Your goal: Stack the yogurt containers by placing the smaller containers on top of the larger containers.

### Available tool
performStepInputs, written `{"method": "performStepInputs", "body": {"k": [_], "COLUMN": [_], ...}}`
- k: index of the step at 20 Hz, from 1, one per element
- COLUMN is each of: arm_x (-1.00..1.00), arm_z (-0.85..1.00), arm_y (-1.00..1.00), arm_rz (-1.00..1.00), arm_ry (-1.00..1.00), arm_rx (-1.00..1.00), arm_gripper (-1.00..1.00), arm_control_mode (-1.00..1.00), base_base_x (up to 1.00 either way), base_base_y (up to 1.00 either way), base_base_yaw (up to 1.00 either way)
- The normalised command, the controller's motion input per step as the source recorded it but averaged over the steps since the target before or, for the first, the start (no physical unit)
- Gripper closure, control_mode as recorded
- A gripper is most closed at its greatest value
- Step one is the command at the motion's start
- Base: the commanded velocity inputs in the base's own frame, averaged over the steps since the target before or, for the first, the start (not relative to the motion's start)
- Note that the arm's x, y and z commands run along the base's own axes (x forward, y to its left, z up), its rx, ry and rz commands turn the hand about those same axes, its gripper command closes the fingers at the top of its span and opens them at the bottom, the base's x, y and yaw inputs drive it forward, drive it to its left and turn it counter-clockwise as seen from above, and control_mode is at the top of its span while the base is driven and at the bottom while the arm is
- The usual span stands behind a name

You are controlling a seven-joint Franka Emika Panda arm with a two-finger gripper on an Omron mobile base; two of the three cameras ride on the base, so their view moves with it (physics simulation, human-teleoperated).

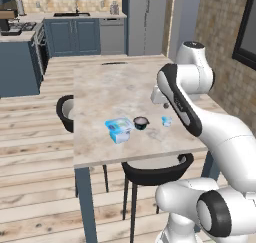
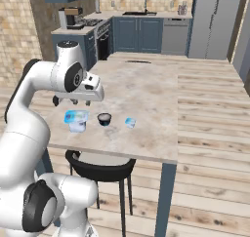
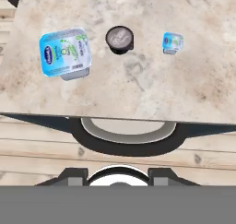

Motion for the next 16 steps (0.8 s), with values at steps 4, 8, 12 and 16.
{"method": "performStepInputs", "body": {"k": [4,8,12,16], "arm_x": [-0.04,-0.06,-0.07,-0.08], "arm_z": [0.0,-0.01,-0.11,-0.09], "arm_y": [0.0,-0.01,-0.04,-0.07], "arm_rz": [0.0,0.0,0.0,0.0], "arm_ry": [0.0,0.0,0.0,0.0], "arm_rx": [0.0,0.0,0.02,0.03], "arm_gripper": [-1.0,-1.0,-1.0,-1.0], "arm_control_mode": [-1.0,-1.0,-1.0,-1.0], "base_base_x": [0.0,0.0,0.0,0.0], "base_base_y": [0.0,0.0,0.0,0.0], "base_base_yaw": [0.0,0.0,0.0,0.0]}}
